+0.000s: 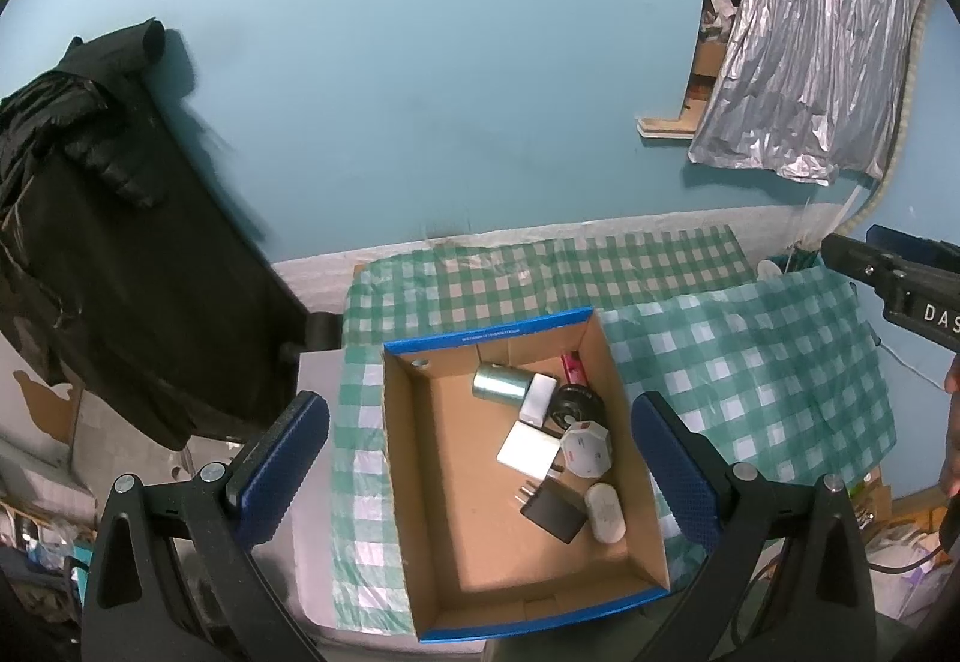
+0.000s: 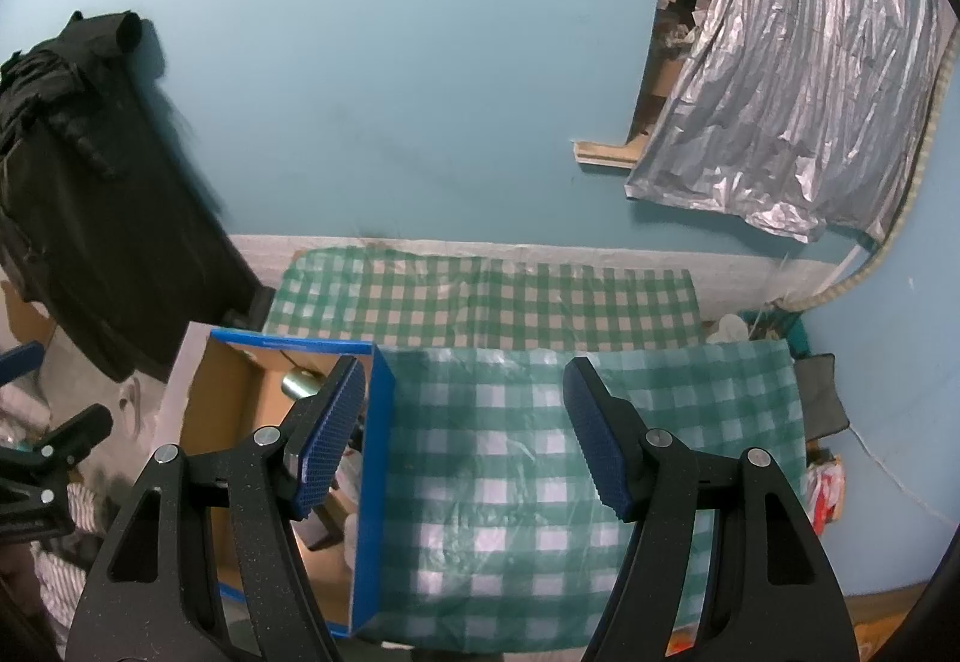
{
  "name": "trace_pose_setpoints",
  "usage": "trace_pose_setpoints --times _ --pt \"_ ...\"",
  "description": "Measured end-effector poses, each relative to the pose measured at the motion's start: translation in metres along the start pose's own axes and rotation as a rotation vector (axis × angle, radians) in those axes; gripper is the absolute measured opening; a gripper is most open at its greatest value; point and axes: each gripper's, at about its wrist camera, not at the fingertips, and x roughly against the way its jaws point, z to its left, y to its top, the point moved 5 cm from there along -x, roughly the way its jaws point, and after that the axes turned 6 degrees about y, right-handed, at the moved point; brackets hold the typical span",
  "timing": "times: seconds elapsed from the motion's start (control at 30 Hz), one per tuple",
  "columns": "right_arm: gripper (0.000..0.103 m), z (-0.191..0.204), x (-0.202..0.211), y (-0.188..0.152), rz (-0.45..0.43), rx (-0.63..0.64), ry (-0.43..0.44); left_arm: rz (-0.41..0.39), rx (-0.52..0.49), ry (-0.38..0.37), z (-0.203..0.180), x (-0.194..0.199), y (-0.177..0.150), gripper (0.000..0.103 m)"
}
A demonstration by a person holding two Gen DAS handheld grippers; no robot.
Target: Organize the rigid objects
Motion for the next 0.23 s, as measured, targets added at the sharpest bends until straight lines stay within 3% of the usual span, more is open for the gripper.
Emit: trace_pose_setpoints --times 0.23 --pt "0.068 0.0017 -0.0046 0.002 0.004 0.005 0.007 0.003 0.001 0.002 0.0014 -0.0008 0.0008 0.102"
